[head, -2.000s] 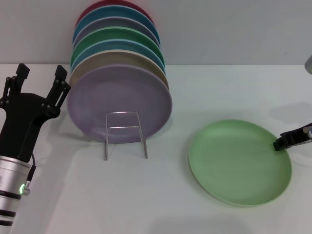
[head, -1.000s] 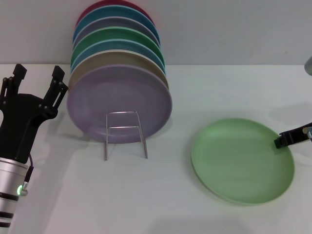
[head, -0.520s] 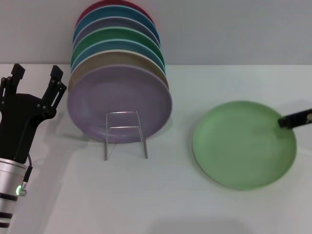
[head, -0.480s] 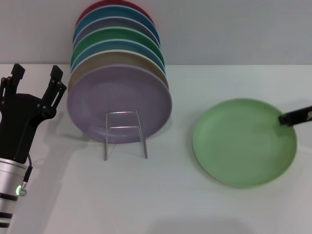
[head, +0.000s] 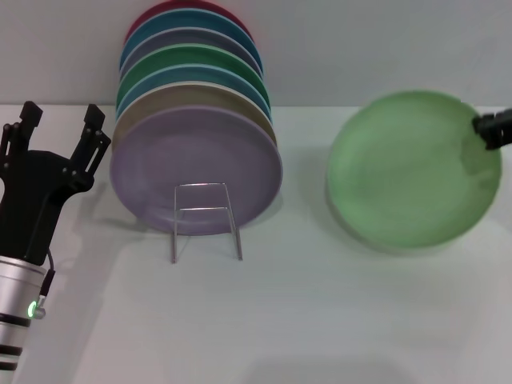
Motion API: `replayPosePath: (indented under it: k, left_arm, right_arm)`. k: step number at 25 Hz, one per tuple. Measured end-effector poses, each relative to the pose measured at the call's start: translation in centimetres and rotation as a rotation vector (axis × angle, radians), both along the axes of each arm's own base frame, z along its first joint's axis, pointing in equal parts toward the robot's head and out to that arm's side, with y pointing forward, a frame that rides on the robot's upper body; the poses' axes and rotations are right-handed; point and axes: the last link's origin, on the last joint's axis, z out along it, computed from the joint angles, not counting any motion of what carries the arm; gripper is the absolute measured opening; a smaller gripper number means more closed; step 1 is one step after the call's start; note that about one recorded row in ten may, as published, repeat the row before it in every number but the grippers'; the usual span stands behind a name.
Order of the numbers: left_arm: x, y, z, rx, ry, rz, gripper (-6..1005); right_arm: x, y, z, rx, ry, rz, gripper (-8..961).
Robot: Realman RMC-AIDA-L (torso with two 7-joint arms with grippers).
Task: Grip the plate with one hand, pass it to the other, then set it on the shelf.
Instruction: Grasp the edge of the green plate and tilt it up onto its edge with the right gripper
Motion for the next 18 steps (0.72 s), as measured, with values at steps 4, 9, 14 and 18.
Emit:
replayPosePath:
  k: [4, 9, 14, 18]
  left_arm:
    - [0.0, 0.0, 0.0, -0.001, -0.001, -0.001, 811]
    - [0.1, 0.0, 0.0, -0.001, -0.004, -0.003, 810]
    - [0.2, 0.0, 0.0, 0.001, -0.005, -0.007, 808]
    - [0.3, 0.0, 0.0, 0.004, -0.007, -0.011, 808]
  right_arm:
    - [-0.5, -0.1, 0.0, 0.061, -0.060, 0.091, 22]
    - [-0.5, 0.1, -0.1, 0.136, -0.109, 0.169, 22]
    - [-0.2, 0.3, -0.6, 0.220, -0.138, 0.238, 23]
    - [-0.2, 0.2, -1.8, 0.275, -0.169, 0.308, 23]
